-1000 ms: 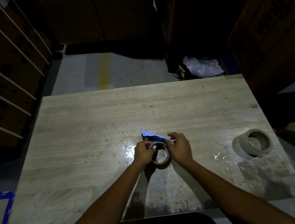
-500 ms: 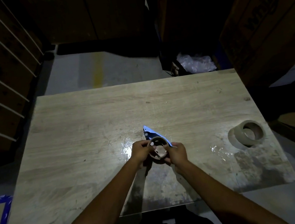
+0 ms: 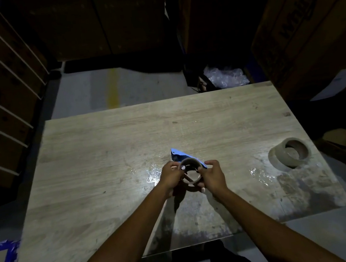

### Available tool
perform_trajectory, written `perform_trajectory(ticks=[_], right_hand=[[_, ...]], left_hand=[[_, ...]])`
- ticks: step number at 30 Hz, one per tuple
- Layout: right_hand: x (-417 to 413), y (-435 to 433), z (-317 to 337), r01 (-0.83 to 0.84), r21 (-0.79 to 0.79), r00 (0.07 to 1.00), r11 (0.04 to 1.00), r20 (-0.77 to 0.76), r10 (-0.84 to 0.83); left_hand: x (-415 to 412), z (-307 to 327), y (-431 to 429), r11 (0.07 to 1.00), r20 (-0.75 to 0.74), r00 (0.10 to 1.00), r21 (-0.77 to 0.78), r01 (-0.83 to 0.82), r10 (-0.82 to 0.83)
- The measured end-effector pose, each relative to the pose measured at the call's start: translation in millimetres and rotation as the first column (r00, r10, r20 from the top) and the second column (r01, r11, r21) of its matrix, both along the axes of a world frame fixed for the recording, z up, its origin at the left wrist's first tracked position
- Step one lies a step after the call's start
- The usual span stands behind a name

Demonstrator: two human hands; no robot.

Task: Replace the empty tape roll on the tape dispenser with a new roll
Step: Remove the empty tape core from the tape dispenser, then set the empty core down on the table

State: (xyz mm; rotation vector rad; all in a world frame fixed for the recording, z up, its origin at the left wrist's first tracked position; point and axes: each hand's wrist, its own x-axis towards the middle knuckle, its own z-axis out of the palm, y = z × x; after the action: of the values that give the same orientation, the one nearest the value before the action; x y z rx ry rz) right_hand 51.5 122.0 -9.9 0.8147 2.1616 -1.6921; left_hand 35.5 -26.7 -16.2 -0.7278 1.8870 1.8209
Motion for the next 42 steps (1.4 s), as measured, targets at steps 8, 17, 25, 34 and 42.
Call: perform_trajectory(ticks=[8,17,25,34,42], right_hand=[[3,-2,3,-0.026,-0.046,0.999,0.999,-0.041,0.024],[5,1,6,-0.098,0.057,0.989,0.994,-0.106,0.104],[3,-4,15,-0.048,0.048,0.998,0.998,-0.039,0.05],[4,4,39,-0.171,0.187,0.948,0.967,-0.235,0.213],[-11,11,100,-0.289,0.52,0.687,0.804,-0.472,0.553]], left_hand=[[-2,6,-1,0.997,-0.025,0.998,-0.05,0.064,-0.066],[3,8,-1,0.995,-0.003,0.995,-0.031,0.097,-0.097],[0,13,-4,0.999,0.017,0.999,0.013,0.052,-0.052],[-1,34,2,0.999,-0.151,0.988,-0.042,-0.027,0.021],[-16,93,14,0.969,-0.526,0.849,-0.232,-0.085,-0.051]])
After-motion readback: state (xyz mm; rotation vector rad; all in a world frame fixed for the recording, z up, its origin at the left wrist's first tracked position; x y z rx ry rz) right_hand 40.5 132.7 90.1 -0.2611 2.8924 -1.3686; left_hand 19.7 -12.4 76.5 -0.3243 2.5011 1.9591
